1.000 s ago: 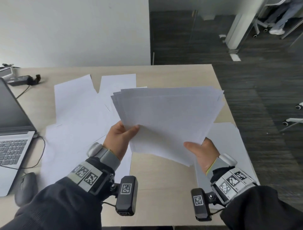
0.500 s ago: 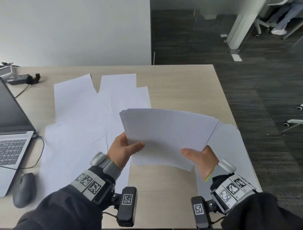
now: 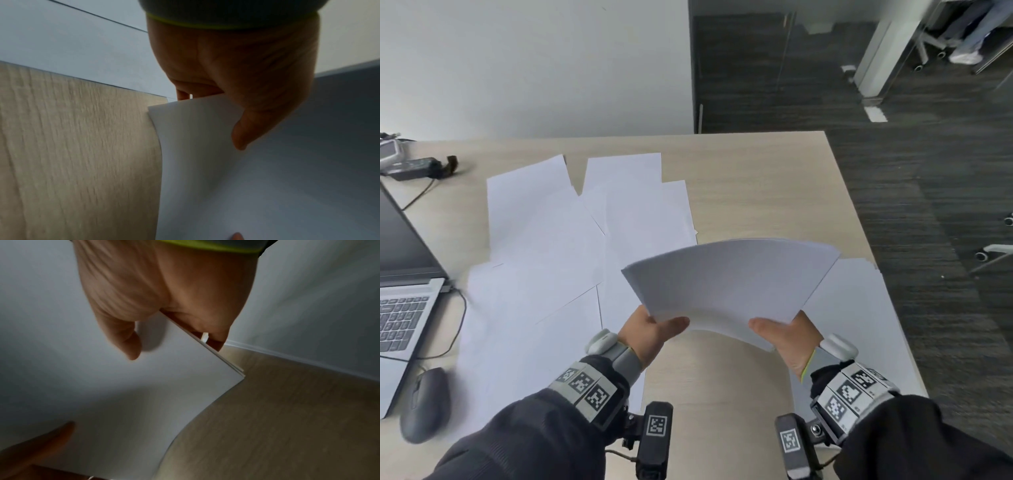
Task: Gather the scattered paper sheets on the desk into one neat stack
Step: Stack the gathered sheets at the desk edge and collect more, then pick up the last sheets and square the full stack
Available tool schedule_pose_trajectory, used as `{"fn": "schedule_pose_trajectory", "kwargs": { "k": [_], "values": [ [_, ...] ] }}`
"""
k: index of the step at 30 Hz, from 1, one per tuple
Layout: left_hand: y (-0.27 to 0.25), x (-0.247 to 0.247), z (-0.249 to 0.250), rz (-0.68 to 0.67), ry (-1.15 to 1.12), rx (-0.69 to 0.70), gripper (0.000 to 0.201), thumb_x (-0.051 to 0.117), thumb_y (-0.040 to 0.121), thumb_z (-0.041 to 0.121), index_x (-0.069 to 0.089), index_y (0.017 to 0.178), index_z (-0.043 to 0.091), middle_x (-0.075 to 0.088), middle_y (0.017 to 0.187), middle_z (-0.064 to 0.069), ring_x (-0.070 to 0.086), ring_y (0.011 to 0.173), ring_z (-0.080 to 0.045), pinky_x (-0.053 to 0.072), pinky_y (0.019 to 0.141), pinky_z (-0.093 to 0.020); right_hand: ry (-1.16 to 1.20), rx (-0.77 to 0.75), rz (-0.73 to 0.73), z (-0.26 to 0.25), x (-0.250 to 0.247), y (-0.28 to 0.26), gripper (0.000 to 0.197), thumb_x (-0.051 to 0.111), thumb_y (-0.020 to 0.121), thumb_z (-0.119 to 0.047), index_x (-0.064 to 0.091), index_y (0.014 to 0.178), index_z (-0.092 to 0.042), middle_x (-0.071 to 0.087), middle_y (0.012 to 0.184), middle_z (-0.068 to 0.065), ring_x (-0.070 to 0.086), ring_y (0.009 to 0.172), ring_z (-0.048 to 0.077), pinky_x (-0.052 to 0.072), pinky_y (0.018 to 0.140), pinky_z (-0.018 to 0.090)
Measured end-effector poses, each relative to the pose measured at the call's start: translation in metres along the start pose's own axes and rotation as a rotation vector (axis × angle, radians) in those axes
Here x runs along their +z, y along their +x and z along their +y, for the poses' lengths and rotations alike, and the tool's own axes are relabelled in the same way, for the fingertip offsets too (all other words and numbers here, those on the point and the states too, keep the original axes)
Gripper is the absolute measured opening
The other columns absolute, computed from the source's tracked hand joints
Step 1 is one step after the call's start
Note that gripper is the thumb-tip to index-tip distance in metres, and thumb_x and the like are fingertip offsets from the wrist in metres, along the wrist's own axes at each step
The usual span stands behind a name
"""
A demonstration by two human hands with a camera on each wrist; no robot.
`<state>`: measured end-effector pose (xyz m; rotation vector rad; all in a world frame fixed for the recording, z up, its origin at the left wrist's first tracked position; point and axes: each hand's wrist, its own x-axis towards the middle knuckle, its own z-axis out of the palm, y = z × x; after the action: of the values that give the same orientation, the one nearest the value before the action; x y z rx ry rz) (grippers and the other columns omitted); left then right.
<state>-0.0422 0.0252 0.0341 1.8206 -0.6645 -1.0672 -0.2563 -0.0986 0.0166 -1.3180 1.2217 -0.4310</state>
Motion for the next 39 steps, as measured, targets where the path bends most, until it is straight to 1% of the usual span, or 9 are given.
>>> {"fn": "schedule_pose_trajectory", "kwargs": {
  "k": [5,9,13,16,22,26,28,32,39],
  "values": [
    [0.005,0.012,0.018,0.022,0.071,0.04,0.004,0.073,0.086,0.042,0.073,0.086,0.038,0.077,0.087,0.011,0.07,0.088,-0.009,0.053,0.08,-0.026,0.051,0.021,-0.008,-0.014,-0.016,-0.003,0.009,0.072,0.078,-0.015,0.073,0.084,-0.009,0.074,0.082,0.011,0.067,0.079,0.021,0.052,0.078,0.031],
    [0.023,0.056,0.032,-0.018,0.049,-0.044,0.029,0.065,0.069,0.039,0.073,0.092,0.023,0.078,0.082,0.003,0.074,0.078,-0.019,0.061,0.078,-0.038,0.095,0.077,0.103,-0.007,-0.052,0.001,0.032,0.051,0.067,-0.02,0.065,0.096,-0.024,0.065,0.079,0.011,0.055,0.073,0.021,0.044,0.071,0.034],
    [0.029,0.115,0.032,-0.009,-0.005,-0.108,0.021,0.054,0.088,0.023,0.064,0.106,0.023,0.069,0.085,0.002,0.065,0.076,-0.017,0.05,0.064,-0.029,-0.012,0.153,0.177,0.016,-0.096,0.004,0.026,0.05,0.081,-0.008,0.059,0.101,-0.023,0.066,0.087,0.01,0.057,0.075,0.027,0.046,0.071,0.035],
    [0.029,0.157,0.02,-0.136,0.131,-0.114,0.026,0.049,0.093,0.009,0.061,0.111,0.022,0.068,0.087,0.005,0.064,0.076,-0.016,0.05,0.063,-0.028,-0.14,0.241,0.228,0.042,-0.136,-0.003,0.024,0.052,0.078,-0.016,0.059,0.098,-0.028,0.069,0.088,0.008,0.063,0.074,0.029,0.052,0.072,0.038],
    [0.03,0.197,0.006,-0.358,0.514,-0.152,0.011,0.06,0.088,0.021,0.064,0.098,0.024,0.069,0.075,0.005,0.063,0.056,-0.012,0.043,0.045,-0.019,-0.259,0.319,0.272,0.077,-0.177,-0.014,0.039,0.052,0.081,-0.009,0.059,0.111,-0.032,0.07,0.091,-0.003,0.068,0.078,0.026,0.054,0.071,0.035],
    [0.036,0.199,0.002,-0.425,0.742,-0.16,0.03,0.06,0.081,0.061,0.064,0.09,0.033,0.072,0.075,0.008,0.069,0.062,-0.013,0.057,0.061,-0.029,-0.313,0.362,0.317,0.086,-0.184,-0.017,0.03,0.055,0.079,-0.021,0.059,0.105,-0.035,0.069,0.089,-0.004,0.067,0.074,0.022,0.054,0.069,0.035],
    [0.041,0.196,0.003,-0.407,0.903,-0.128,0.047,0.053,0.081,0.075,0.058,0.079,0.029,0.067,0.075,0.007,0.063,0.065,-0.015,0.051,0.064,-0.03,-0.343,0.358,0.367,0.086,-0.186,-0.017,0.029,0.057,0.078,-0.028,0.062,0.106,-0.03,0.064,0.096,-0.002,0.064,0.075,0.022,0.054,0.07,0.036],
    [0.045,0.174,0.01,-0.339,0.962,-0.143,0.049,0.048,0.093,0.066,0.049,0.074,0.022,0.056,0.072,0.003,0.05,0.062,-0.016,0.035,0.058,-0.03,-0.415,0.346,0.462,0.076,-0.186,-0.013,0.036,0.058,0.085,-0.03,0.06,0.12,-0.028,0.047,0.112,-0.001,0.057,0.09,0.023,0.043,0.079,0.032],
    [0.062,0.077,-0.005,-0.095,0.769,-0.165,0.025,0.057,0.092,0.047,0.063,0.078,0.026,0.07,0.078,0.004,0.065,0.072,-0.018,0.053,0.07,-0.032,-0.328,0.111,0.299,0.03,-0.13,0.024,0.018,0.059,0.089,-0.022,0.063,0.105,-0.029,0.056,0.104,0.0,0.058,0.083,0.013,0.044,0.073,0.03]
  ]
}}
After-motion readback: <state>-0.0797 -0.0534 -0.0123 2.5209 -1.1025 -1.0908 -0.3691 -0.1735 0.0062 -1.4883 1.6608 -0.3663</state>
